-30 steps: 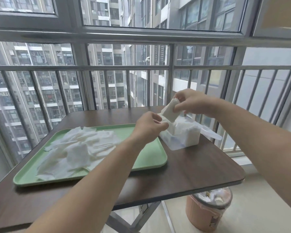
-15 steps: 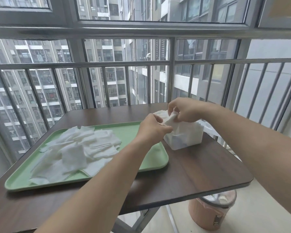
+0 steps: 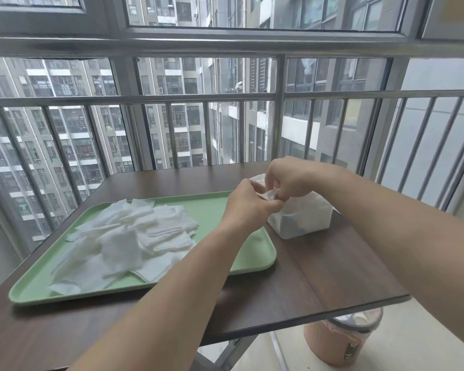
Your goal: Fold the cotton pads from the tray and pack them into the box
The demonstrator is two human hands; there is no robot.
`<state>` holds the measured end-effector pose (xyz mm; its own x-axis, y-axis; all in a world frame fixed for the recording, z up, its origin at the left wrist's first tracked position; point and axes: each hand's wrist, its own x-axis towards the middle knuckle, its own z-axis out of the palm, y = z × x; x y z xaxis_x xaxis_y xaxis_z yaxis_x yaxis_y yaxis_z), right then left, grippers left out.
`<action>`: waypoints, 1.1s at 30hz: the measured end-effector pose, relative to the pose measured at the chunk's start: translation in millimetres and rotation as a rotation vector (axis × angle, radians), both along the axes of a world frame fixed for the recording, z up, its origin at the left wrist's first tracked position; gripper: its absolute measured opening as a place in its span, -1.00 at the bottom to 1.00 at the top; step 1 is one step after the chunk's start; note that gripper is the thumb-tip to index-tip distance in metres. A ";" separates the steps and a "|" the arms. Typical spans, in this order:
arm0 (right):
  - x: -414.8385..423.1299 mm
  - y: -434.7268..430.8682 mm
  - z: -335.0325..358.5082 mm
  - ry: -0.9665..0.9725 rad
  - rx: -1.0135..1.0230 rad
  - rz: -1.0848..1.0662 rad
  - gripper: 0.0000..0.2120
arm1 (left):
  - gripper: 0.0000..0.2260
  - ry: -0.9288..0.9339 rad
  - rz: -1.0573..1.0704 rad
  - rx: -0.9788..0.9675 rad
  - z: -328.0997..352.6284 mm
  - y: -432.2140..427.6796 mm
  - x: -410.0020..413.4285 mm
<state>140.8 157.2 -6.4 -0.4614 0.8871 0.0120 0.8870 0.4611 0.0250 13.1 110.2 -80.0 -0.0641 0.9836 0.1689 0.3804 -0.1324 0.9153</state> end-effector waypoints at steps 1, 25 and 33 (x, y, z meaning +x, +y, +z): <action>0.7 1.4 -1.2 0.017 0.007 -0.006 -0.76 | -0.65 0.006 0.003 0.008 0.0 0.0 0.0; -32.9 -47.9 4.9 0.535 0.069 0.152 -0.92 | -0.88 0.006 0.057 0.014 60.2 -44.5 -62.0; -99.1 -67.0 -39.3 0.373 -0.388 0.284 -0.74 | -0.96 0.153 0.178 -0.034 50.7 -91.6 -144.0</action>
<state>41.7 90.2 -45.7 -0.7079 0.7017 -0.0807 0.6443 0.5947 -0.4809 -130.8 18.7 -29.3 -0.2130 0.9645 0.1565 0.5295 -0.0207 0.8481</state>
